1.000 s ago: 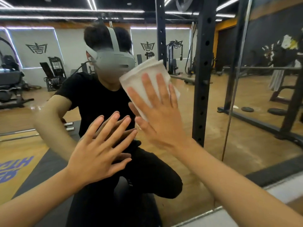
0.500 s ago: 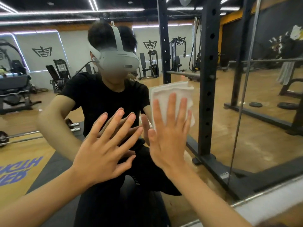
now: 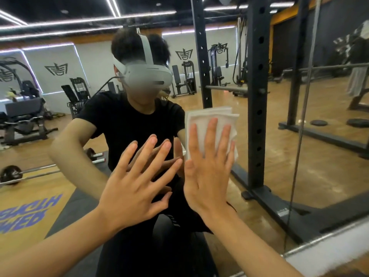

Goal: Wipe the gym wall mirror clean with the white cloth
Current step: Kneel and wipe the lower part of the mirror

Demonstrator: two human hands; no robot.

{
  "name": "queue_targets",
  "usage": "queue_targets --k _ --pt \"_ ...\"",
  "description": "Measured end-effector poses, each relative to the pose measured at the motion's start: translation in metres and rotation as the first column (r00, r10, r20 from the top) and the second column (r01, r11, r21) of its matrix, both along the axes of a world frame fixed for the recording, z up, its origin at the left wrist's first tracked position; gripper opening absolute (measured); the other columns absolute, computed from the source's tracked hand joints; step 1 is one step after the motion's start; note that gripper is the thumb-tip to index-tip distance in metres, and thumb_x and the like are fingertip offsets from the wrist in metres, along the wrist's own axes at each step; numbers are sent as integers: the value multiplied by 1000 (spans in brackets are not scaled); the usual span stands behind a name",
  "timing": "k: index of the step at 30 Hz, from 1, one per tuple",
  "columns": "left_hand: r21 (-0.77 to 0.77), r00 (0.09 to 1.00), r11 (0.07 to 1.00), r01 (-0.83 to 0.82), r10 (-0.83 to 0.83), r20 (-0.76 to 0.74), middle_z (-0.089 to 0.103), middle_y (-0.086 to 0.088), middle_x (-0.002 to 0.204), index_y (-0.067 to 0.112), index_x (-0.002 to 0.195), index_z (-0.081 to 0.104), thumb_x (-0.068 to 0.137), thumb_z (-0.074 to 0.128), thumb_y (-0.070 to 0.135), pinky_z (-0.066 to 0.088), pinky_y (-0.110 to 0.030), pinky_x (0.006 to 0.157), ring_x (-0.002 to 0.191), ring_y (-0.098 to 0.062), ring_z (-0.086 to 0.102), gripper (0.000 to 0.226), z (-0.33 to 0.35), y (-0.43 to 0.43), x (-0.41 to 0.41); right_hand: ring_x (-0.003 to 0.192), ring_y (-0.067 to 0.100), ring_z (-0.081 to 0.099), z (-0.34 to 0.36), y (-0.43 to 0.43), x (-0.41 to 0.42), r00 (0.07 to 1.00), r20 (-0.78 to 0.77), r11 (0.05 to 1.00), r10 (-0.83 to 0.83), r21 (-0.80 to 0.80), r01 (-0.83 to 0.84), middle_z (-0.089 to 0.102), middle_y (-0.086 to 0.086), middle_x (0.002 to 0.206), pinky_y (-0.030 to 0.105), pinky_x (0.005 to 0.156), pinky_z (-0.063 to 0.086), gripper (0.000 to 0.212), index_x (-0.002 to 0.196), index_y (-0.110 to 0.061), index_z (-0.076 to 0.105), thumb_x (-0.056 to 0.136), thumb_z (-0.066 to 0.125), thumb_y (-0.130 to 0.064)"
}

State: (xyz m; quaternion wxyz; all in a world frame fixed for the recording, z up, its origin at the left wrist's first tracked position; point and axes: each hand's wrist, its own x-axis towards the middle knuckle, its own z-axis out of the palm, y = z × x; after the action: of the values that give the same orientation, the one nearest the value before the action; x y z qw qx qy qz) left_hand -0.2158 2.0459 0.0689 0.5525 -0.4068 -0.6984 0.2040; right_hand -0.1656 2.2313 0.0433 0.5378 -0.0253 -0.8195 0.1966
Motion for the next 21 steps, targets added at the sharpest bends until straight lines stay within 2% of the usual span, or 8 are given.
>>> queue_targets --k 2,5,10,12,14,17,20,21 --pt "12 1000 1000 15 -15 12 27 -20 172 22 163 39 90 64 57 12 -61 129 160 -44 18 85 0 1 1 162 36 -8 12 3 -3 999 -38 998 16 62 -14 -4 10 176 58 129 -4 69 168 -26 9 107 -1 -57" --pt "4 1000 1000 2 -2 -6 25 -21 172 22 163 39 92 61 59 10 -61 130 161 -44 16 83 1 0 -2 162 38 -1 -40 20 -6 999 -42 999 -9 50 11 1 12 176 58 129 3 68 169 -25 10 109 5 -57" --pt "24 1000 1000 -5 5 -12 23 -20 173 22 163 40 94 56 63 7 -59 130 160 -44 16 82 0 2 -4 160 45 -6 -175 16 1 970 203 897 -136 -390 207 -8 19 174 65 127 9 67 168 -19 -8 111 16 -44" --pt "16 1000 1000 -13 13 15 23 -20 173 21 164 38 96 54 64 6 -60 130 160 -45 16 82 -1 1 -4 159 49 -6 -177 -2 -1 960 240 816 -145 -520 253 -10 23 173 54 130 -5 73 166 -17 -14 108 28 -31" --pt "3 1000 1000 -26 26 -8 21 -21 173 20 165 35 98 51 64 6 -60 129 160 -45 14 82 1 0 -2 159 48 -10 -135 -20 -3 983 151 793 -103 -583 173 -12 22 173 45 128 -17 69 166 -14 -10 110 19 -41" --pt "-10 1000 1000 -13 14 23 22 -23 172 19 166 32 100 49 65 6 -61 130 160 -44 13 83 -1 0 0 159 43 -17 -48 -41 -1 998 -55 913 33 -405 -53 -11 18 175 62 127 -10 78 168 -13 4 106 -3 -59" --pt "1 1000 1000 -10 10 -3 25 -25 171 16 165 34 101 50 64 10 -59 130 160 -39 21 82 -1 -1 -5 160 44 -12 -21 -38 -7 994 -97 972 56 -220 -77 -5 18 174 66 127 -4 76 167 -16 10 105 -3 -58" --pt "-61 1000 998 23 -22 7 25 -24 171 15 165 34 101 51 62 11 -59 130 160 -38 22 82 1 -3 -2 160 44 -10 -33 -34 -8 993 -96 978 62 -191 -79 -4 17 174 65 127 -2 75 167 -17 10 105 -1 -58"
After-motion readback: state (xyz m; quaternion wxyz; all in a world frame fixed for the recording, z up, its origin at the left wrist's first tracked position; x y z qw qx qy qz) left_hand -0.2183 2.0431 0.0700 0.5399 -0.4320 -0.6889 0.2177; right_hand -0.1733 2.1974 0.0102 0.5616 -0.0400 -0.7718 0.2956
